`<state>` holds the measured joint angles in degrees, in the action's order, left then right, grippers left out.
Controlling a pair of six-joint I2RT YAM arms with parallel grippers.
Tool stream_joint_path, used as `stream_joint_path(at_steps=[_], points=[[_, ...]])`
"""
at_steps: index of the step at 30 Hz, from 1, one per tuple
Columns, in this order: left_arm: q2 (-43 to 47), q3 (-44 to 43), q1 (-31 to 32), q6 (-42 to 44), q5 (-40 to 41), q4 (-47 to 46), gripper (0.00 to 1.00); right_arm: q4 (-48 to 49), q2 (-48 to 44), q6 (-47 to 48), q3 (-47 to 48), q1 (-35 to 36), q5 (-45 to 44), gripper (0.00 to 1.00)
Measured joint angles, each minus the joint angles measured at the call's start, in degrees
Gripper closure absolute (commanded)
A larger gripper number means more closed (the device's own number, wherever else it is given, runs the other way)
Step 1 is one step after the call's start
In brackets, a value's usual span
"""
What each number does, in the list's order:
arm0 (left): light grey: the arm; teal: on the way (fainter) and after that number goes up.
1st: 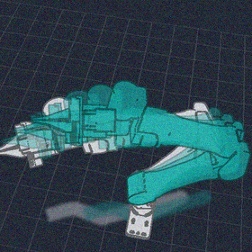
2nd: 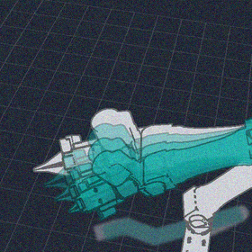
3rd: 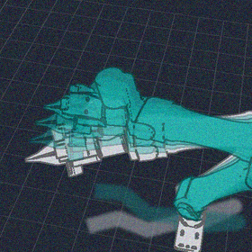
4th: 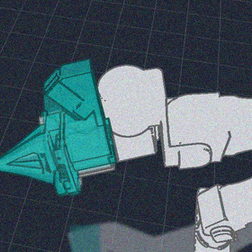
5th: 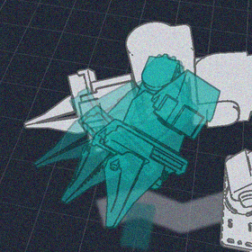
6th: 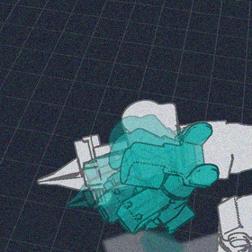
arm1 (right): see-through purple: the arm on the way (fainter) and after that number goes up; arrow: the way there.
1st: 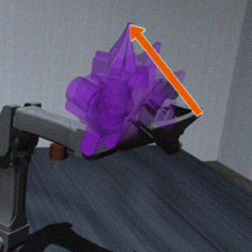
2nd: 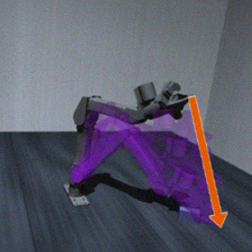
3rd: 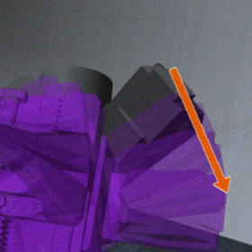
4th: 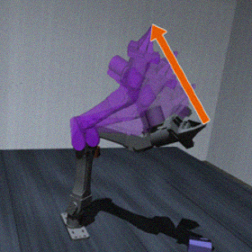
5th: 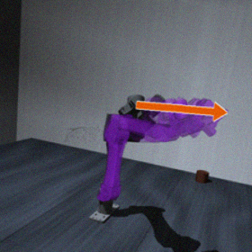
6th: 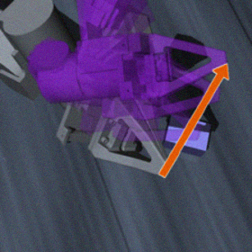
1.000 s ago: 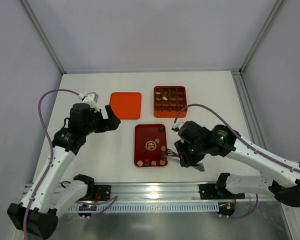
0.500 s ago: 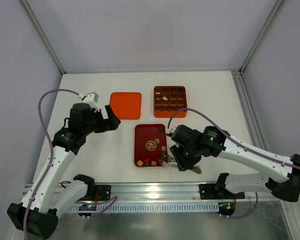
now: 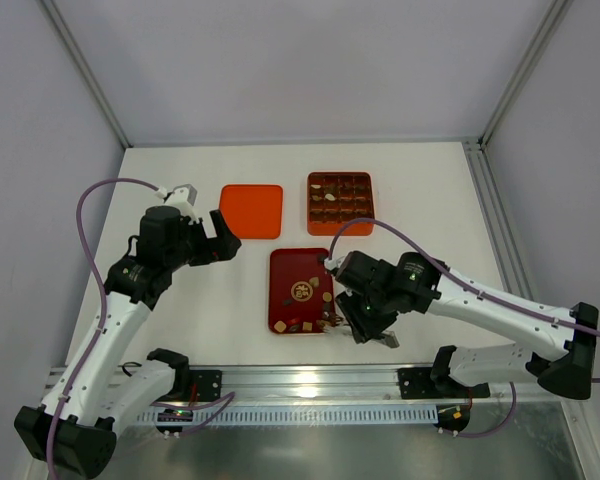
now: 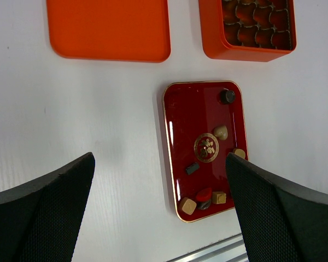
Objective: Pack the chocolate
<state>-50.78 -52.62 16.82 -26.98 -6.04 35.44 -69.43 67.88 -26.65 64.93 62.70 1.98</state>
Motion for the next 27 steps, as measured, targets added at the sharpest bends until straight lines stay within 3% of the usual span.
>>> stream_joint_path(at_steps=[23, 27], points=[[0.0, 0.0, 0.0, 0.0, 0.0, 0.0, 0.0, 2.23, 4.04, 1.07, -0.02, 0.0, 0.28, 0.61], [0.0, 0.0, 0.0, 0.0, 0.0, -0.02, 0.0, 2.51, 4.52, 1.09, -0.02, 0.0, 0.31, 0.65]])
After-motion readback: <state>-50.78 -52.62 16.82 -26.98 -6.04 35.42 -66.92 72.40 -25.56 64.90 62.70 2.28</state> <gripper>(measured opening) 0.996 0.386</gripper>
